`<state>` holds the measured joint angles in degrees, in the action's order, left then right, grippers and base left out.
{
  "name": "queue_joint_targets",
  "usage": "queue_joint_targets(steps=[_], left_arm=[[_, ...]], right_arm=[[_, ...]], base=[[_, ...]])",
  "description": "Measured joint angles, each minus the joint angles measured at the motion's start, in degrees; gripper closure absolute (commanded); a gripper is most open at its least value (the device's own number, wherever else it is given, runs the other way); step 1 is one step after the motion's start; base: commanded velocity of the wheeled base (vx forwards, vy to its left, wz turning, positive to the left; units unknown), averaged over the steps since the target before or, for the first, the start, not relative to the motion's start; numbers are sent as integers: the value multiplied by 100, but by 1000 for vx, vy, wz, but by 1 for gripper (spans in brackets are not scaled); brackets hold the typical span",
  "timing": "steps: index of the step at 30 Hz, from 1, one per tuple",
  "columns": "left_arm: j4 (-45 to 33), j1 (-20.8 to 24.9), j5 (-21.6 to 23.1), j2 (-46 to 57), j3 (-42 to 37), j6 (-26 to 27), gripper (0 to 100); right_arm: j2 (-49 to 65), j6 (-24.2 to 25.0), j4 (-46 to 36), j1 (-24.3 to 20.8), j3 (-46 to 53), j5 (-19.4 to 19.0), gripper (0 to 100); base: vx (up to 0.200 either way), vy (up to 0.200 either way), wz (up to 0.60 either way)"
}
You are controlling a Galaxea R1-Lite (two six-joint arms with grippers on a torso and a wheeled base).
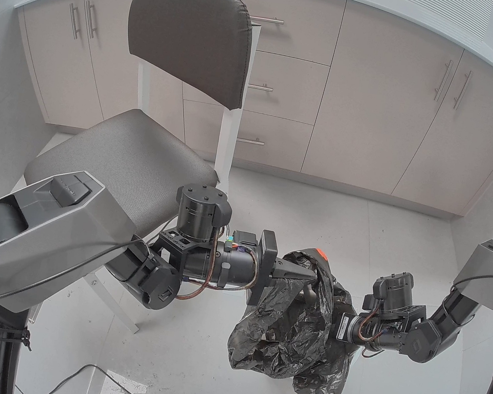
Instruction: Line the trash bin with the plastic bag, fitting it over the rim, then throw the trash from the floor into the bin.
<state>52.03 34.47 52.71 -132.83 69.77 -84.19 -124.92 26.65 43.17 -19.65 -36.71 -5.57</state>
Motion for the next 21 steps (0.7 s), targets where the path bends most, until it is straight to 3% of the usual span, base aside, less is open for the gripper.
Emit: queue_joint_targets(steps=[11, 18, 21], left_arm=[[-534, 249, -391, 89, -139, 763, 100], [-1134, 555, -1369, 152, -95, 1547, 100], [-1306, 681, -1587, 166, -48, 1743, 100]], right_arm=[[-542, -191, -549, 389, -863, -283, 100], [-791, -295, -1026, 541, -1396, -435, 100], [-877, -416, -1448, 560, -1693, -447, 100]], base=[[0, 0, 0], [0, 0, 0], [0, 0, 0]])
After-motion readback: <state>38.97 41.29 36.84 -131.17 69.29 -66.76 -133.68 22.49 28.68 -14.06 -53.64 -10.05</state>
